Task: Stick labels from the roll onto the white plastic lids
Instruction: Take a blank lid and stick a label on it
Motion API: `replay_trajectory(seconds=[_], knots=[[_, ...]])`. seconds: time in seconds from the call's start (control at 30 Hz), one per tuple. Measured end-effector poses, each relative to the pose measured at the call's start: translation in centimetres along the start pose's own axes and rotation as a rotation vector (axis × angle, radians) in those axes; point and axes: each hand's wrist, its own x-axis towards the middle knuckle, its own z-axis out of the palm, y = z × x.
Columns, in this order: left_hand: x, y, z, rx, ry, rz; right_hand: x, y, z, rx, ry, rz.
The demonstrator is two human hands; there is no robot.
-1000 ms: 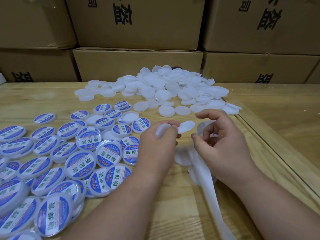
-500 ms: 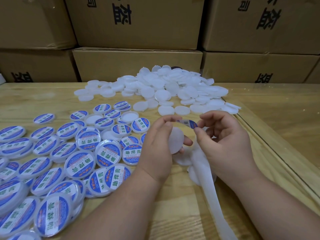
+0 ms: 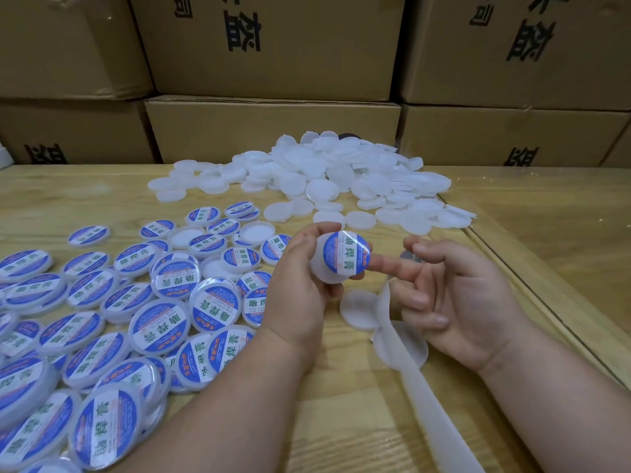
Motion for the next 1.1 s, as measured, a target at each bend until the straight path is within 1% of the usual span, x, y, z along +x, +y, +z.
replay_trajectory(seconds=[0.1, 0.27, 0.43, 0.53, 0.8, 0.93, 1.1], knots=[[-0.06, 0.09, 0.02, -0.012, -0.045, -0.002, 0.00, 0.01, 0.03, -0.024, -0.049, 0.035], [0.03, 0.00, -0.02, 0.009, -0.063, 0.020, 0.06, 0.00, 0.14, -0.076, -0.076, 0.047], [-0.27, -0.06, 0.12, 0.094, -0.042, 0.062, 0.08, 0.01, 0.22, -0.025, -0.046, 0.044], [-0.46, 0.03, 0.26, 0.133, -0.041, 0.073, 0.07, -0.01, 0.39, -0.035, -0.052, 0.043], [-0.64, 0.08, 0.52, 0.152, -0.031, 0.067, 0.12, 0.03, 0.44, -0.063, -0.043, 0.048], [-0.63, 0.03, 0.45, 0.151, -0.032, 0.085, 0.13, 0.17, 0.41, -0.036, -0.030, 0.044], [-0.58, -0.25, 0.43, 0.189, -0.020, 0.102, 0.15, 0.16, 0.38, -0.059, -0.032, 0.063]])
